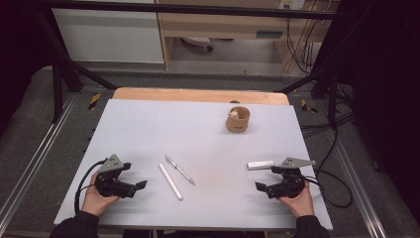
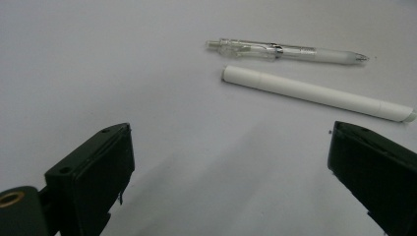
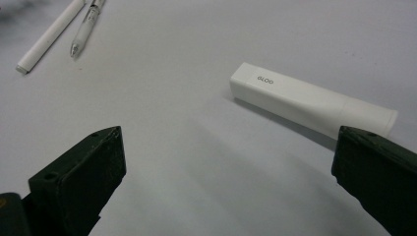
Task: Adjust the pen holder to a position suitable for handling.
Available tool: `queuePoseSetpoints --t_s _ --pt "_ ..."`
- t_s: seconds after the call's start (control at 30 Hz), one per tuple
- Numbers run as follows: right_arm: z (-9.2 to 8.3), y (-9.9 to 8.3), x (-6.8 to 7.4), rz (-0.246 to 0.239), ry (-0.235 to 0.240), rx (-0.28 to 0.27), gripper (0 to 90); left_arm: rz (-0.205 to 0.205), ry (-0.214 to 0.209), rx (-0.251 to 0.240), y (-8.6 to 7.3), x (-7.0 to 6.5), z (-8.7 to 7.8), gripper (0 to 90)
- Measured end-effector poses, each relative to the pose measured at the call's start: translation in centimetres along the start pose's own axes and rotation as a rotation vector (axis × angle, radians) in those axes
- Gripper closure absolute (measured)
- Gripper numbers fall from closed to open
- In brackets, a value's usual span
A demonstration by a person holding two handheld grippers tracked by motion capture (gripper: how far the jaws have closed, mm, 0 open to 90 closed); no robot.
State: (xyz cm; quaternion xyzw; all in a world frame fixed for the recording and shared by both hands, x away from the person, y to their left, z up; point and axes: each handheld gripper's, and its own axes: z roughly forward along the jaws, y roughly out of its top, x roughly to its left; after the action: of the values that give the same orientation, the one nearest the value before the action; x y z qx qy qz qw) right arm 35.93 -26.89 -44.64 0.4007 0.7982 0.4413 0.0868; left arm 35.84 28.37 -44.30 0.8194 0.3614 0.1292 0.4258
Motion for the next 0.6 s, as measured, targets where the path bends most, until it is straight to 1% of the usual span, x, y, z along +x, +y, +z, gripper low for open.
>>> queuePoseSetpoints --t_s 0.3,0.6 --pt "-0.11 0.07 0.05 0.003 0.000 -0.005 0.5 0.002 0.002 -0.001 -0.02 -0.03 -0.03 3.9" --pt "-0.09 0.47 0.35 -0.012 -0.009 0.003 0.5 0.002 0.002 0.000 -0.06 -0.02 -0.06 4.0"
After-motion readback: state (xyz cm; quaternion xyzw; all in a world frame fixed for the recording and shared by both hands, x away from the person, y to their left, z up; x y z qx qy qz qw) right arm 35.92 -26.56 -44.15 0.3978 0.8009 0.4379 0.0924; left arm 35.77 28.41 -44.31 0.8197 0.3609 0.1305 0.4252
